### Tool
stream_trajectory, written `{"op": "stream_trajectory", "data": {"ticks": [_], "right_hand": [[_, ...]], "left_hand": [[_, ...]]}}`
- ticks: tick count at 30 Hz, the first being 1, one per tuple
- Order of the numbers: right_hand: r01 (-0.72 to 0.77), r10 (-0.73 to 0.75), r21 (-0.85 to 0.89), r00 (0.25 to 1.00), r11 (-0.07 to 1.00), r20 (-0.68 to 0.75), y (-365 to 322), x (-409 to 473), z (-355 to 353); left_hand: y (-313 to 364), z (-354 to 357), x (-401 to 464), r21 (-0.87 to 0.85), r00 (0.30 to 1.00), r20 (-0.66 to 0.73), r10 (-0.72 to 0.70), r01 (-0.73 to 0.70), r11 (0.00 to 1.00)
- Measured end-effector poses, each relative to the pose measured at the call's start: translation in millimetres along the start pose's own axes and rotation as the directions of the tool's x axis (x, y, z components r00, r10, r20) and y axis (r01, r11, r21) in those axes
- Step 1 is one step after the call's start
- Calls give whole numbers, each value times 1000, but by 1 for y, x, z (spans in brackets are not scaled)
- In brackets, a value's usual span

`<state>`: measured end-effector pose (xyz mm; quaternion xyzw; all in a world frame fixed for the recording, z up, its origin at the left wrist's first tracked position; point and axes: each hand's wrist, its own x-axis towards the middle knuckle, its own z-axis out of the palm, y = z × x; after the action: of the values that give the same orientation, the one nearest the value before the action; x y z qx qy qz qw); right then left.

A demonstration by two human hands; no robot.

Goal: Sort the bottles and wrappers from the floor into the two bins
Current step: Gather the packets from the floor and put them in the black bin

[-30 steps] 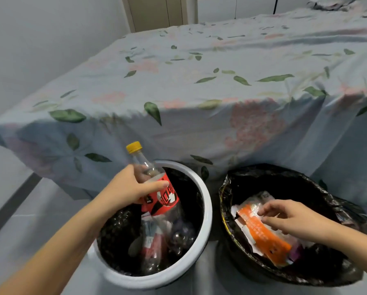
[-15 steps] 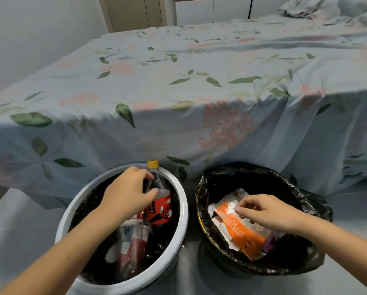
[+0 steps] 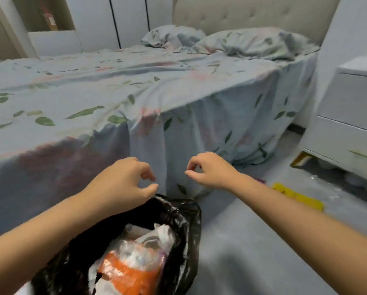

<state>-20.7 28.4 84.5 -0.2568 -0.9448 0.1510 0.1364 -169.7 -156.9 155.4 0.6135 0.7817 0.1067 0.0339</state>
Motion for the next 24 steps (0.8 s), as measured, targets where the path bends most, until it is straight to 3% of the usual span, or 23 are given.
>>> {"op": "stream_trajectory", "data": {"ticks": [5, 9, 13, 16, 24], "right_hand": [[-390, 392, -94, 920, 916, -6, 135, -32, 23], [-636, 647, -146, 761, 758, 47, 222, -87, 50], [-824, 820, -35, 567, 566, -72, 287, -142, 65], [-885, 875, -86, 464, 457, -135, 322, -182, 74], [-849, 870, -244, 492, 469, -38, 371, -208, 95]], "left_hand": [[64, 37, 61, -72, 989, 60, 135, -130, 989], [109, 96, 101, -98, 956, 191, 224, -209, 973], [154, 155, 130, -205, 916, 301, 264, -208, 956], [181, 194, 138, -237, 893, 347, 287, -212, 948], [208, 255, 153, -236, 856, 441, 269, -179, 955]]}}
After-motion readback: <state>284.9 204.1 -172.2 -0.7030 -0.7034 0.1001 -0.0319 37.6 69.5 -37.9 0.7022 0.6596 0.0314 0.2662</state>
